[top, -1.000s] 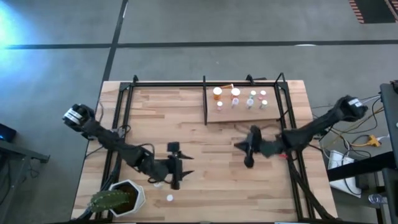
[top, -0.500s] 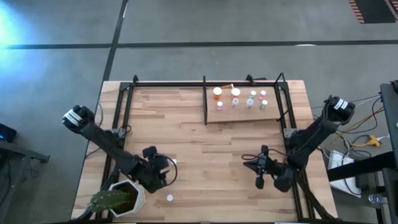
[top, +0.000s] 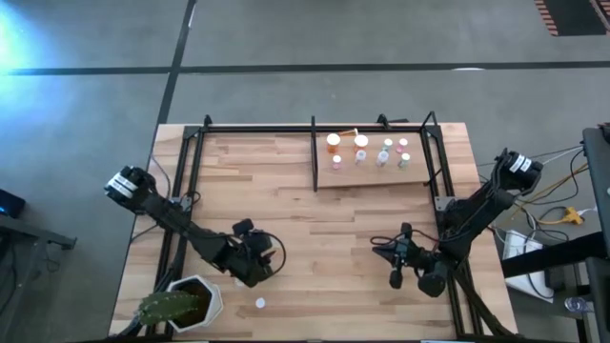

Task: Pick and place medicine bottles onto shelf by color
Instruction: Put the blue pill bottle on the shelf

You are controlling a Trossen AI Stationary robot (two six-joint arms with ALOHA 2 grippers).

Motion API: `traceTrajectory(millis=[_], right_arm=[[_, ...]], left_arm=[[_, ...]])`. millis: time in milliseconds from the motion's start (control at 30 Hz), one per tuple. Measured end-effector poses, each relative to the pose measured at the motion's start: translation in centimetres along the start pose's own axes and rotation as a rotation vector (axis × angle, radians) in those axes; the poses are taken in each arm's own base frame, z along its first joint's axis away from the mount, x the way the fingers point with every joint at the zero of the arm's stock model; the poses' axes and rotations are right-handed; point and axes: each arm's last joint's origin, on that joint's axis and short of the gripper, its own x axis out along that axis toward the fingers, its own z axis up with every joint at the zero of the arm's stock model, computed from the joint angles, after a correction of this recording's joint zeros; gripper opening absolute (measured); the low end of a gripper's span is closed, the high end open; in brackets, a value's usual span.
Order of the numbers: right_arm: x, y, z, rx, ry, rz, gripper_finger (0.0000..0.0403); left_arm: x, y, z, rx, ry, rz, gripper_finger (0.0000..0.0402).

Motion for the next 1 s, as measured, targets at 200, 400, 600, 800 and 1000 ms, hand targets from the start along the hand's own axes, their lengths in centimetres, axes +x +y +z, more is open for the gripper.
traceTrajectory(millis=[200, 400, 600, 800, 1000], right_arm=[[0.0, 0.0, 0.0, 0.0, -0.012, -0.01, 0.0009], [0.0, 0.0, 0.0, 0.0, -0.012, -0.009, 0.0009], [0.0, -0.1, 0.1, -0.001, -0.042, -0.033, 0.0009], [0.0, -0.1, 0.2, 0.0, -0.061, -0.048, 0.0009], [0.0, -0.1, 0.2, 0.006, -0.06, -0.048, 0.0009]], left_arm=[[-0.3, -0.1, 0.2, 0.024, 0.038, -0.049, 0.0121], [-0.3, -0.3, 0.4, 0.015, 0.035, -0.076, 0.0088], [1.0, -1.1, 4.9, -0.004, -0.217, -0.279, 0.0095], [3.7, -0.1, 13.0, 0.089, -0.431, -0.329, 0.0093], [7.0, 1.9, 21.6, 0.141, -0.399, -0.182, 0.0093]])
